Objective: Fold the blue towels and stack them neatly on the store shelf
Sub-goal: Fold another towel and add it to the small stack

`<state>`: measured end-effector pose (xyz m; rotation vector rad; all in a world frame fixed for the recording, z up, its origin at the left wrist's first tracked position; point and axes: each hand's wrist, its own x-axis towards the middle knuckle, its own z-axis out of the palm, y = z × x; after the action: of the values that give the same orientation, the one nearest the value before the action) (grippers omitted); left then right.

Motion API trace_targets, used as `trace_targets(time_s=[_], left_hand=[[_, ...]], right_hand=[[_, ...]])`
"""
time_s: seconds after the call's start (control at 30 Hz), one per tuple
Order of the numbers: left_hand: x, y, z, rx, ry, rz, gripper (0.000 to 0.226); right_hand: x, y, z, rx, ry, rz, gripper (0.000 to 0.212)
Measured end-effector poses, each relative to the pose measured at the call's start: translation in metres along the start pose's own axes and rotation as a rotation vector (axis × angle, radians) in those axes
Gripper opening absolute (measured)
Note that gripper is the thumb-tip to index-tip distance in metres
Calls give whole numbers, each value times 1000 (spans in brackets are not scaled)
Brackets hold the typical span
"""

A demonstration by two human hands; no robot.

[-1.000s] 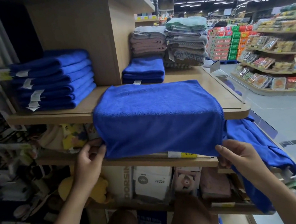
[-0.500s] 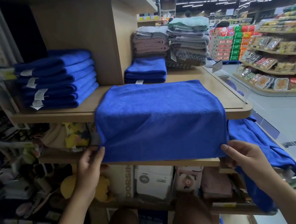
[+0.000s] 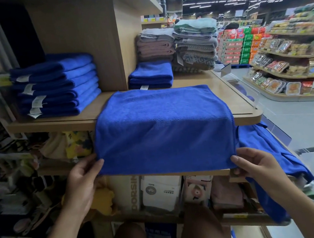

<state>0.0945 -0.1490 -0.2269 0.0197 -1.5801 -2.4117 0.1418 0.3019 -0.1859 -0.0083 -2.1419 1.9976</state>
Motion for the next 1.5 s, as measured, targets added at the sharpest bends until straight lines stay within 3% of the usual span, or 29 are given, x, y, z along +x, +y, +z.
trace_targets(time_s=[0.13,0.23,0.33,0.47,0.6,0.77,0.83,0.9,0.97,1.1,1.2,1.3,1.4,1.5], left_hand=[[-7,6,-4,218,-181,-176,39],[-6,9,-8,326,-144,-238,39],[-6,15,-14,156,-132,-265,33],[-9,18,-26,-103,-248,-463,40],[-12,10,-25,-118,-212,-488,13],[-14,13,-16,-68,-213,-494,20],[-13,17,-15,-6,-150,-476,19],[-11,20,-14,65,-61,-442,4],[-10,22,-13,147,4,-409,10],[-9,22,-13,172,-6,-388,9],[-13,22,-11,223,-179,-391,33],[-14,15,-9,545,-72,-217,54],[-11,11,-10,675,69,-33,30],[-12,15,-13,831,52,181,4]], right_hand=[[0,3,-2,45,-4,54,42],[2,3,-3,88,-18,89,46],[4,2,-4,95,-47,106,46],[6,2,-4,113,-49,126,52],[6,2,-2,126,-48,130,62],[5,1,-2,131,-45,134,59],[5,0,-3,140,-33,137,56],[5,-3,-4,142,-29,145,50],[5,-5,-4,133,-27,151,44],[1,-8,-2,109,-40,160,43],[-2,-8,-2,125,-26,168,44],[-4,-10,-3,103,-19,165,48],[-7,-17,-5,-20,0,119,44],[-11,-26,-8,-335,57,-4,25]])
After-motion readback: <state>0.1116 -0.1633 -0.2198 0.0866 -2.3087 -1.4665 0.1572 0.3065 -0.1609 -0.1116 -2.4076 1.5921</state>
